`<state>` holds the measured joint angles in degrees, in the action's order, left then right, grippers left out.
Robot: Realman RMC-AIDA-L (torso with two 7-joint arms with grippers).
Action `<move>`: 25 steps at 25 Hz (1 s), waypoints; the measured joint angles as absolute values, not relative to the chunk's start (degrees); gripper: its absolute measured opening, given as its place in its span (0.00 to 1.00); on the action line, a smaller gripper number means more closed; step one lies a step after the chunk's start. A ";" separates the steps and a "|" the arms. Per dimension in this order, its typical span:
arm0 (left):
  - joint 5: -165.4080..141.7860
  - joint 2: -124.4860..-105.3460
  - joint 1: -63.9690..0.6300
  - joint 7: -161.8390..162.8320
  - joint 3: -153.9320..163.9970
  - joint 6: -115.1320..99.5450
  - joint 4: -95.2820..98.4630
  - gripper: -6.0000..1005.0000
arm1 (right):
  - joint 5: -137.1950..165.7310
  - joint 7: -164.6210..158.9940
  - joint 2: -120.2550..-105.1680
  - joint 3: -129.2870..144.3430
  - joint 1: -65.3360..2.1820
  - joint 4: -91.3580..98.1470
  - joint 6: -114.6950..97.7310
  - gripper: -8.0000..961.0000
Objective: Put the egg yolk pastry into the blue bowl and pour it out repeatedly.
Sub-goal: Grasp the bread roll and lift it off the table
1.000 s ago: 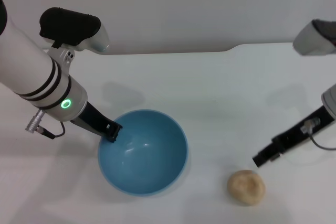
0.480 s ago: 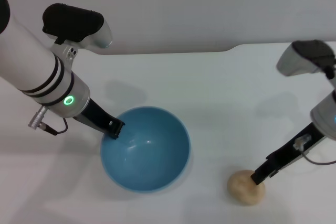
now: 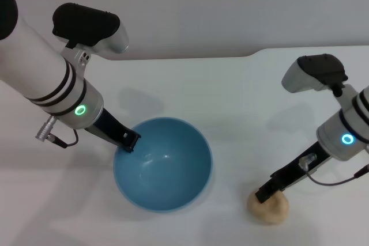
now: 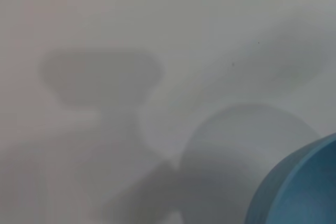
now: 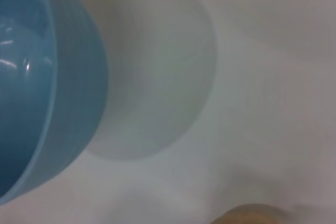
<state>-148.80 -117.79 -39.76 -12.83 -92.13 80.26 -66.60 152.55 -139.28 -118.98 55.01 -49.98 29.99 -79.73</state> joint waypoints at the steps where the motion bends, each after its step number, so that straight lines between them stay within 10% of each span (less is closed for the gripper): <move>1: -148.80 -117.81 -39.76 -12.83 -92.05 80.16 -66.52 0.00 | 152.26 -139.21 -118.99 55.36 -50.07 29.32 -79.06 0.44; 25: -148.43 -117.86 -39.92 -14.30 -91.84 80.44 -66.86 0.00 | 146.41 -136.08 -118.67 59.94 -44.00 39.94 -85.32 0.25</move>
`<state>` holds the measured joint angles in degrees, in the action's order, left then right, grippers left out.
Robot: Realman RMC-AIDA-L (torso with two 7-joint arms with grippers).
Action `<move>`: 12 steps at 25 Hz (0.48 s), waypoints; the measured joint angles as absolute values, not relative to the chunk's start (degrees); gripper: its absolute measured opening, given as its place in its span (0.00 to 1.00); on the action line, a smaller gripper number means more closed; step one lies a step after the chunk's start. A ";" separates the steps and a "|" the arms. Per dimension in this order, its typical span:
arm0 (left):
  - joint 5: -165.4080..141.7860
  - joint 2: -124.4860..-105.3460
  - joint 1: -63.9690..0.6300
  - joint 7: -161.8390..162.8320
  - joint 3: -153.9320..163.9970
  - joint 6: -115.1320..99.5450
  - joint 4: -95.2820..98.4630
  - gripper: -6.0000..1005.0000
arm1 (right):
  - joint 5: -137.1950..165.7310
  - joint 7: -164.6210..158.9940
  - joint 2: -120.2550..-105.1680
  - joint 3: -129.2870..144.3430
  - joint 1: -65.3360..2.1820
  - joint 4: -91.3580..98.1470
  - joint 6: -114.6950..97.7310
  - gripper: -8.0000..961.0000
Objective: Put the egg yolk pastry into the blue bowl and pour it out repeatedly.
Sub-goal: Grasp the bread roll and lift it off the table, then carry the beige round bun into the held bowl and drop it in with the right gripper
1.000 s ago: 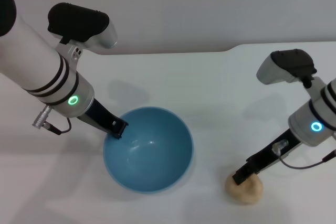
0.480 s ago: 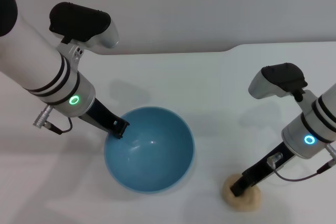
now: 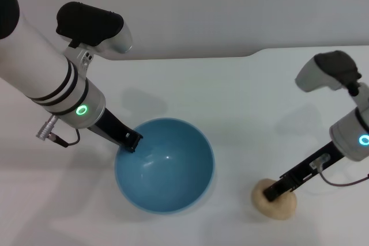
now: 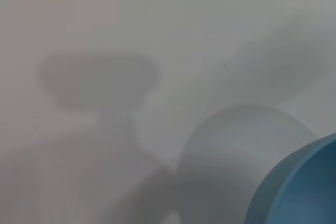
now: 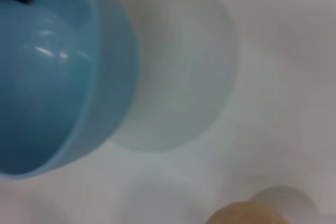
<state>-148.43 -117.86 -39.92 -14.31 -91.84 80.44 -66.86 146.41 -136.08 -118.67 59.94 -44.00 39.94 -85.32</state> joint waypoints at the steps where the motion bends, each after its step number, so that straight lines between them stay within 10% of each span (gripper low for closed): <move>1: -148.42 -117.86 -39.97 -14.33 -91.85 80.47 -66.86 0.00 | 146.20 -135.31 -118.65 59.06 -43.85 40.90 -86.75 0.24; 12: -148.32 -118.17 -42.18 -13.93 -89.19 81.51 -66.13 0.00 | 127.66 -126.81 -118.56 54.37 -43.40 54.31 -103.33 0.16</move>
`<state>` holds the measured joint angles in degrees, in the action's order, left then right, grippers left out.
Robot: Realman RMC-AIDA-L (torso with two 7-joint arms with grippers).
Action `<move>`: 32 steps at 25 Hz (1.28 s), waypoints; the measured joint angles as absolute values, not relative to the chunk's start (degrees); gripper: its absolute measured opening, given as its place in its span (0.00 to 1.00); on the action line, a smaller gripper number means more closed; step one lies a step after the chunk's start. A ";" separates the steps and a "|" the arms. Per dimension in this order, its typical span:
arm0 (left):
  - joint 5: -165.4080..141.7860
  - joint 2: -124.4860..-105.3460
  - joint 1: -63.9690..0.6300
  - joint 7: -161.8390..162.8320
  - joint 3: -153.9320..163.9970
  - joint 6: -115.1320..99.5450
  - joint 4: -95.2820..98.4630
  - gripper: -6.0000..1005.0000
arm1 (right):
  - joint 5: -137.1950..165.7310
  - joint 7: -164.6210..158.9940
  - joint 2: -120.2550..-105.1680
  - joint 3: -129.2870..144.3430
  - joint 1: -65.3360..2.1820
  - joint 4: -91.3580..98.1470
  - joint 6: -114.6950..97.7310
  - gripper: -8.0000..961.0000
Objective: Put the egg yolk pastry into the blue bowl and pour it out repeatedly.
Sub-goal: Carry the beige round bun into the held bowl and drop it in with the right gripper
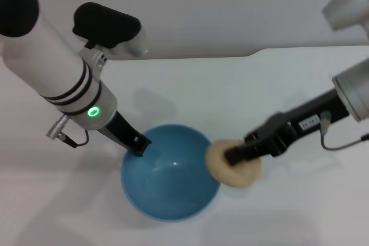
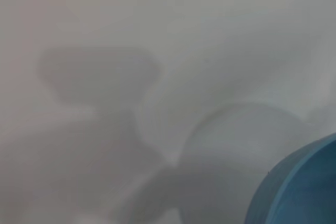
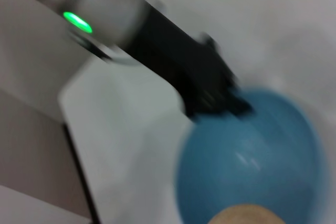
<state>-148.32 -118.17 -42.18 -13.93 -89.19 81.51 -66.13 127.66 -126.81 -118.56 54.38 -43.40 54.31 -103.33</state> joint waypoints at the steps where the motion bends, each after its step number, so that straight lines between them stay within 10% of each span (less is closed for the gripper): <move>1: -148.20 -118.36 -42.54 -13.82 -88.51 81.51 -66.00 0.00 | 125.10 -126.80 -118.56 54.44 -43.81 54.69 -103.33 0.16; 15: -143.77 -118.39 -43.38 -13.70 -86.57 79.69 -66.16 0.00 | 123.10 -125.24 -118.59 59.31 -44.63 50.98 -97.49 0.11; 23: -143.82 -118.37 -43.15 -14.09 -86.57 78.17 -65.79 0.00 | 123.00 -125.36 -118.48 52.66 -43.25 52.38 -95.41 0.37; 32: -148.65 -118.18 -33.84 -14.12 -80.01 64.29 -75.86 0.00 | 110.78 -120.39 -118.46 32.62 -31.07 51.94 -80.80 0.37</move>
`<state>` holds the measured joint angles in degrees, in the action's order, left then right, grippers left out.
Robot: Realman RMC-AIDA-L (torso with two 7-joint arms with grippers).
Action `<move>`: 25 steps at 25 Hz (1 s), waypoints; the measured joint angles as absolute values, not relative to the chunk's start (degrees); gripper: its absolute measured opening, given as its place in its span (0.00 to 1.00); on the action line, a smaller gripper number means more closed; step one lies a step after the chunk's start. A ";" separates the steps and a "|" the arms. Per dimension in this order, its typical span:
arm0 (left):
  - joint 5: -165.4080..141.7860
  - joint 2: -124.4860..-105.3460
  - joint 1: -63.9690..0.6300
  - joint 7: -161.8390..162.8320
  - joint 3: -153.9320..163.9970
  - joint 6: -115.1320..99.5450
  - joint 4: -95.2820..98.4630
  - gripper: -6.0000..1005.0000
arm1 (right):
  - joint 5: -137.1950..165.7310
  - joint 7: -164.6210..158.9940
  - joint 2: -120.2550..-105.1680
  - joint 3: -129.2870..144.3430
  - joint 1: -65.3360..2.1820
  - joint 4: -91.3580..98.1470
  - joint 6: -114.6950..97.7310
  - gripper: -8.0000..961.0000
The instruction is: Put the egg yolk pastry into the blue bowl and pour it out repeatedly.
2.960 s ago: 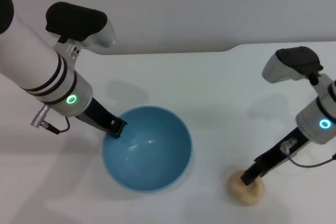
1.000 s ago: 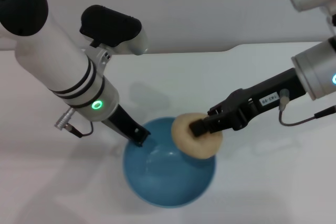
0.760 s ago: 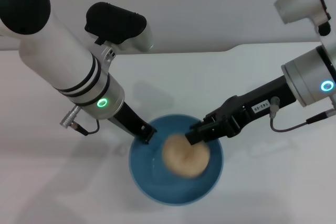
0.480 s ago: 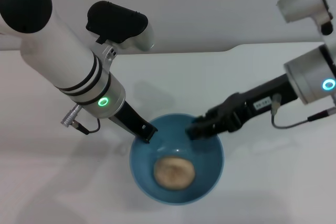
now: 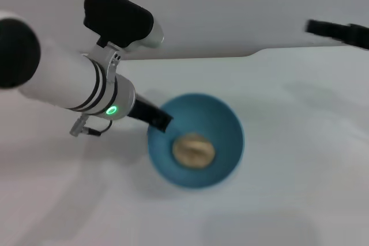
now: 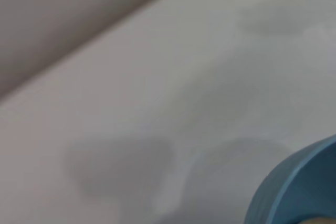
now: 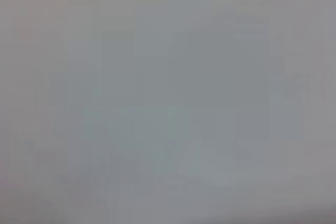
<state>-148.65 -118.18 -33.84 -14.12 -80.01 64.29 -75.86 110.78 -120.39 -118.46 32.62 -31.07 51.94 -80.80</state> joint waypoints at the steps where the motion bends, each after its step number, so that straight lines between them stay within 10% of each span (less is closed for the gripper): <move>1: -148.97 -118.19 -32.72 -14.12 -79.67 62.80 -77.01 0.00 | 108.13 -117.73 -118.48 31.68 -28.99 50.80 -78.90 0.37; 11: -158.38 -118.07 -16.54 -14.89 -71.65 36.48 -90.06 0.00 | 101.27 -104.56 -118.32 21.84 -20.94 36.00 -70.52 0.37; 25: -163.26 -118.55 -14.63 -18.99 -55.04 -1.70 -76.76 0.00 | 101.17 -103.17 -118.30 20.29 -19.00 33.35 -69.74 0.37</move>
